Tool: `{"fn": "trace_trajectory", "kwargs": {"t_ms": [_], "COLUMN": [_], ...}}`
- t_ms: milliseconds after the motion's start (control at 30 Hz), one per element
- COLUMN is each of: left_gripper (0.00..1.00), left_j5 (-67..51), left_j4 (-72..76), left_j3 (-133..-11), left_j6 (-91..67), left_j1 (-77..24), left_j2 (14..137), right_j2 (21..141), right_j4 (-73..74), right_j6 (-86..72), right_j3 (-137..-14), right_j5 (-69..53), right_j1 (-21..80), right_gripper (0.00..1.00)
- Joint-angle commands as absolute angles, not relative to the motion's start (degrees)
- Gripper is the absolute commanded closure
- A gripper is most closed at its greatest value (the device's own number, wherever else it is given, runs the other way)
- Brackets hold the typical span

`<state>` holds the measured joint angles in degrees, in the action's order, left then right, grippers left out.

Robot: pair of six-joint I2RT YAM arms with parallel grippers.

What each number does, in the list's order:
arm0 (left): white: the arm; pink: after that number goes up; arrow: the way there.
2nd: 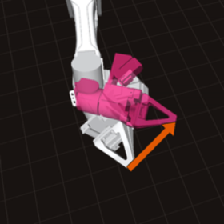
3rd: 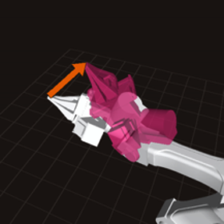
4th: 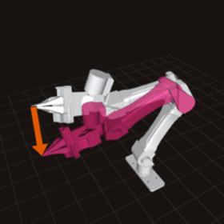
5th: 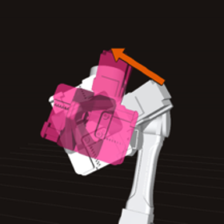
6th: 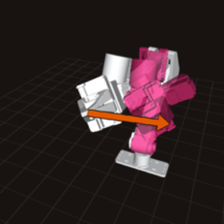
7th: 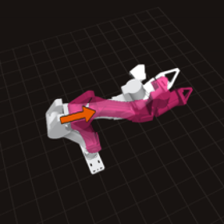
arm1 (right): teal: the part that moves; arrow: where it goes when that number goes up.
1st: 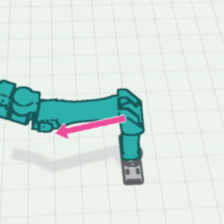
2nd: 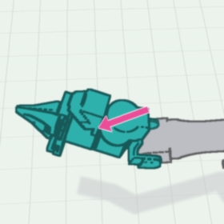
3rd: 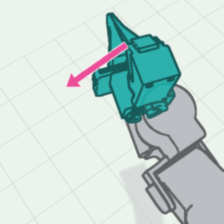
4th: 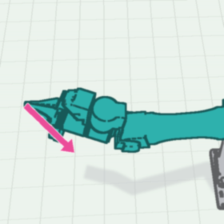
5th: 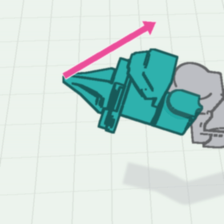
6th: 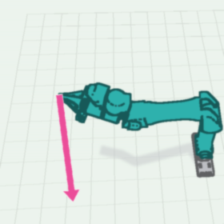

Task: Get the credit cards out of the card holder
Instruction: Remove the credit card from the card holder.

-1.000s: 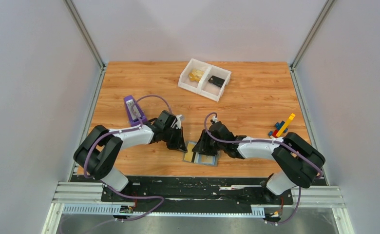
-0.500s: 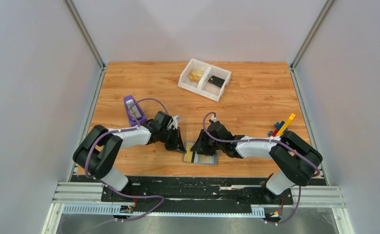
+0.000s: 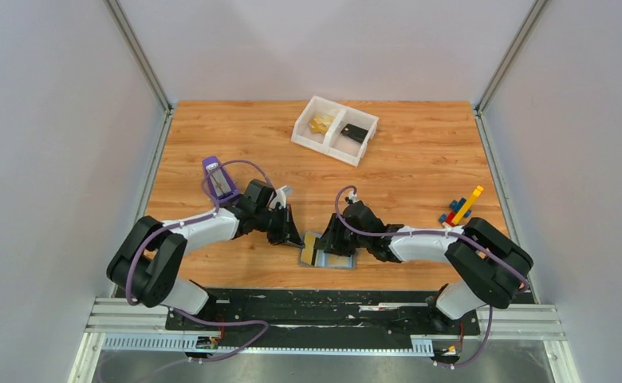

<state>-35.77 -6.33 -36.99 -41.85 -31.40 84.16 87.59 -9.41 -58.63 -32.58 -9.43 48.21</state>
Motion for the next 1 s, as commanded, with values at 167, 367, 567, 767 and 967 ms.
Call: {"fn": "trace_trajectory", "kwargs": {"t_ms": [167,367,567,767,967], "left_gripper": [1.0,1.0,1.0,1.0,1.0], "left_j5": [-34.8,-36.0,-36.2,-36.2,-35.9], "left_j4": [-10.6,-11.0,-12.1,-12.4,-12.4], "left_j3": [-38.9,-39.9,-41.5,-42.3,-42.5], "left_j6": [-40.4,-42.0,-43.6,-45.2,-47.0], "left_j1": [-31.0,-31.0,-31.0,-31.0,-31.0], "left_j2": [79.2,76.6,74.7,73.4,72.2], "right_j2": [81.7,75.0,68.4,69.7,78.3], "right_j4": [-9.6,-10.1,-19.4,-24.4,-26.4], "right_j6": [-49.6,-37.2,-19.6,-2.3,2.5], "right_j3": [-32.7,-34.1,-30.1,-29.8,-33.7], "right_j5": [-9.5,-3.0,13.3,22.8,35.2], "right_j1": [48.6,52.6,63.3,72.7,77.8], "right_gripper": [0.58,0.54,0.56,0.48,0.4]}}
